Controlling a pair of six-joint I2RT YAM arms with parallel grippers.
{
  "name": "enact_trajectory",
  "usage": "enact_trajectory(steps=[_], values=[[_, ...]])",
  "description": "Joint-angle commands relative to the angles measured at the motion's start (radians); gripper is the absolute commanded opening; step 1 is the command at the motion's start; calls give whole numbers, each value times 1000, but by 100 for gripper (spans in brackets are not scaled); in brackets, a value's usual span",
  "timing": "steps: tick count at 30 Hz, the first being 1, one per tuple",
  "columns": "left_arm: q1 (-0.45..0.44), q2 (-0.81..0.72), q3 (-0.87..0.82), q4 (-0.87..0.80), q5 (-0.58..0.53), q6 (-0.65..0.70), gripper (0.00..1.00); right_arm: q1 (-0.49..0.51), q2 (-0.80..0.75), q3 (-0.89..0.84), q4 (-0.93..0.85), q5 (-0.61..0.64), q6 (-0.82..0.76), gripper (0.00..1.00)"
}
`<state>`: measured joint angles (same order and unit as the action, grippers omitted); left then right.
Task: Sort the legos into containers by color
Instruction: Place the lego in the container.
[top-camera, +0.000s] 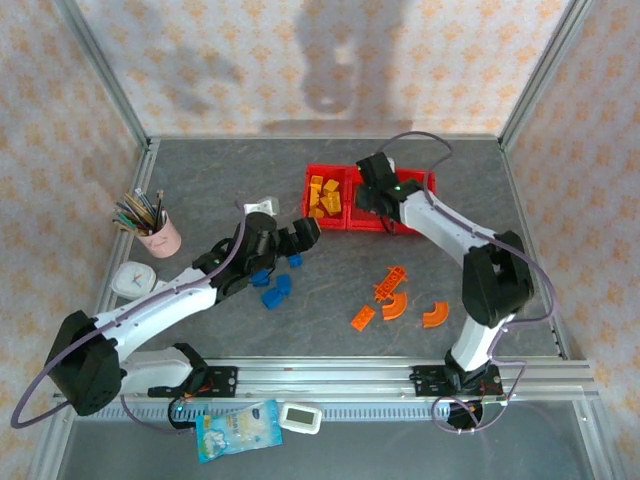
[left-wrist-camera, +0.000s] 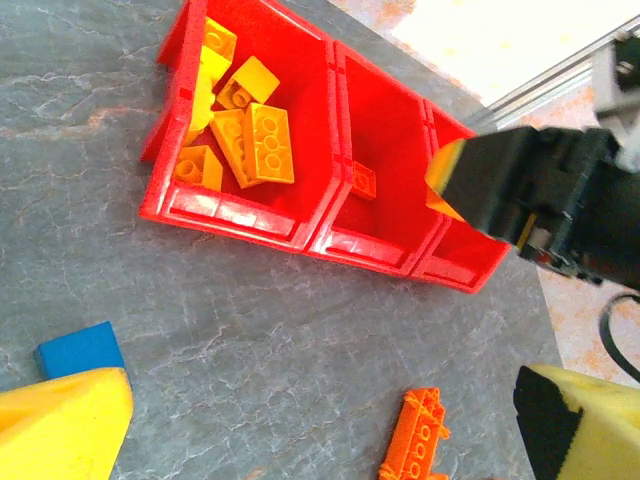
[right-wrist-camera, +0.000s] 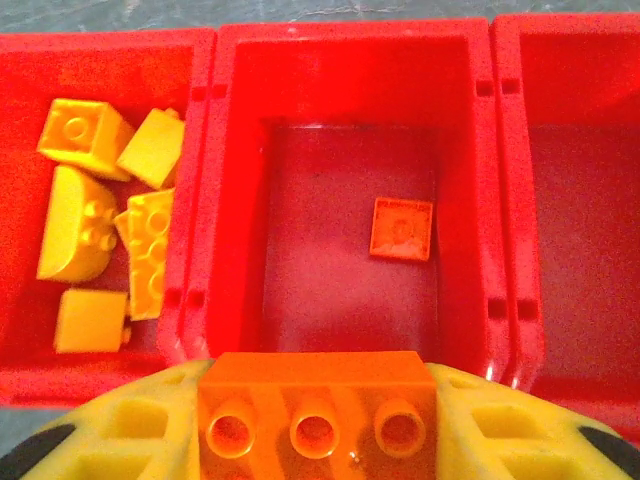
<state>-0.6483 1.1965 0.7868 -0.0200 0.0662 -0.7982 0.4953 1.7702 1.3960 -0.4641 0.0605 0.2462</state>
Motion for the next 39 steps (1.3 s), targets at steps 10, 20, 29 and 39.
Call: enact_trajectory(steps=[10, 20, 29, 39], values=[[16, 75, 91, 7, -2, 63, 99, -35, 279, 248, -22, 42, -44, 45], [35, 76, 80, 11, 4, 63, 99, -54, 329, 267, 7, 48, -37, 49], [44, 78, 74, 14, 12, 60, 99, -65, 341, 278, 15, 42, -40, 57], [47, 69, 89, -6, 14, 70, 99, -66, 231, 273, -4, 22, -55, 59]])
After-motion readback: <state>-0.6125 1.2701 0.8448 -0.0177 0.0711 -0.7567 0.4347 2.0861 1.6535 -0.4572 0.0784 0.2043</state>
